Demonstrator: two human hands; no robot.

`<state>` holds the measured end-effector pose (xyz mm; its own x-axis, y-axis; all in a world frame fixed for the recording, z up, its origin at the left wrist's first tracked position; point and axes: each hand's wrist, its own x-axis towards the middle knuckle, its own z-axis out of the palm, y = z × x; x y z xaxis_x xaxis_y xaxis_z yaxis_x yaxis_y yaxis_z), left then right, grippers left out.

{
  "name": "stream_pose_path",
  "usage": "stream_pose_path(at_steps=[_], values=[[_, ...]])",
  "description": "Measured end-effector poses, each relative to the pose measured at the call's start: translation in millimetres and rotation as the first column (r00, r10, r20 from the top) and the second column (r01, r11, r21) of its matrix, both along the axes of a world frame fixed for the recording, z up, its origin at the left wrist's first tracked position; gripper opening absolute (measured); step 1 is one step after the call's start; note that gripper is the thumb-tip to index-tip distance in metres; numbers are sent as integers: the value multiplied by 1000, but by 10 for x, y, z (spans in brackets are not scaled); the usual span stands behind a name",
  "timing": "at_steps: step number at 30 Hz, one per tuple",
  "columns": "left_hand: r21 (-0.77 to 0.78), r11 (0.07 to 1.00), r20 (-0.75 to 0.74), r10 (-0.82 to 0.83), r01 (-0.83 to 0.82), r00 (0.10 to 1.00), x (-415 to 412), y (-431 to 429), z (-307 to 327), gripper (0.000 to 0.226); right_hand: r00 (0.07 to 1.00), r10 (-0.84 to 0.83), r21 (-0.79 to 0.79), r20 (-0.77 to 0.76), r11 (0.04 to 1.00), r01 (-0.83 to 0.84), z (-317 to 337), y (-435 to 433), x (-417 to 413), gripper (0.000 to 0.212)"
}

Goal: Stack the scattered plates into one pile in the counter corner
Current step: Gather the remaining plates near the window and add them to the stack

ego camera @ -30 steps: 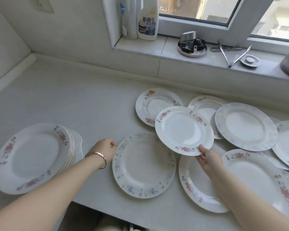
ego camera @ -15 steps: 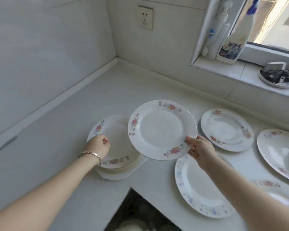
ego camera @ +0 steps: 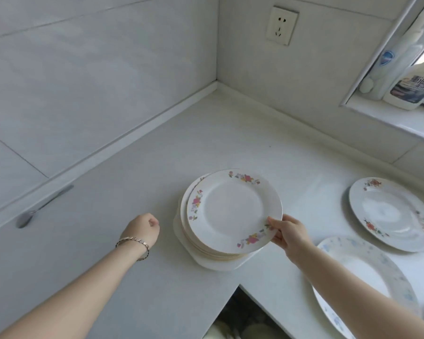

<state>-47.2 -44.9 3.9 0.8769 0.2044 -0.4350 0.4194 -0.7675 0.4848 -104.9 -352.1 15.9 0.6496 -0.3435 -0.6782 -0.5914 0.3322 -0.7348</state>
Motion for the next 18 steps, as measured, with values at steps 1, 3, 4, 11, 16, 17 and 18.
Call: stream_pose_path(at_steps=[1,3,4,11,16,17,18], values=[[-4,1000,-1,-4,4,1000,22,-3,-7,27,1000,13,-32,8,999,-13,4,12,-10,12],[-9,1000,-2,-9,9,1000,60,-13,-12,27,998,69,-166,3,984,-68,13,32,-30,6],[-12,1000,-4,-9,9,1000,71,-19,-13,27,993,115,-272,-27,955,-118,15,42,-39,9],[-4,1000,-30,-29,29,999,58,-62,-35,20,843,447,-560,-300,633,-535,-31,137,-62,46],[22,998,-27,-57,58,998,24,-78,-12,19,841,416,-618,-346,573,-538,-95,200,-12,38],[25,998,-24,-59,60,998,19,-91,2,19,837,410,-620,-363,564,-545,-105,212,17,37],[29,998,-15,-59,59,998,16,-109,23,19,832,406,-619,-377,557,-553,-116,217,44,37]])
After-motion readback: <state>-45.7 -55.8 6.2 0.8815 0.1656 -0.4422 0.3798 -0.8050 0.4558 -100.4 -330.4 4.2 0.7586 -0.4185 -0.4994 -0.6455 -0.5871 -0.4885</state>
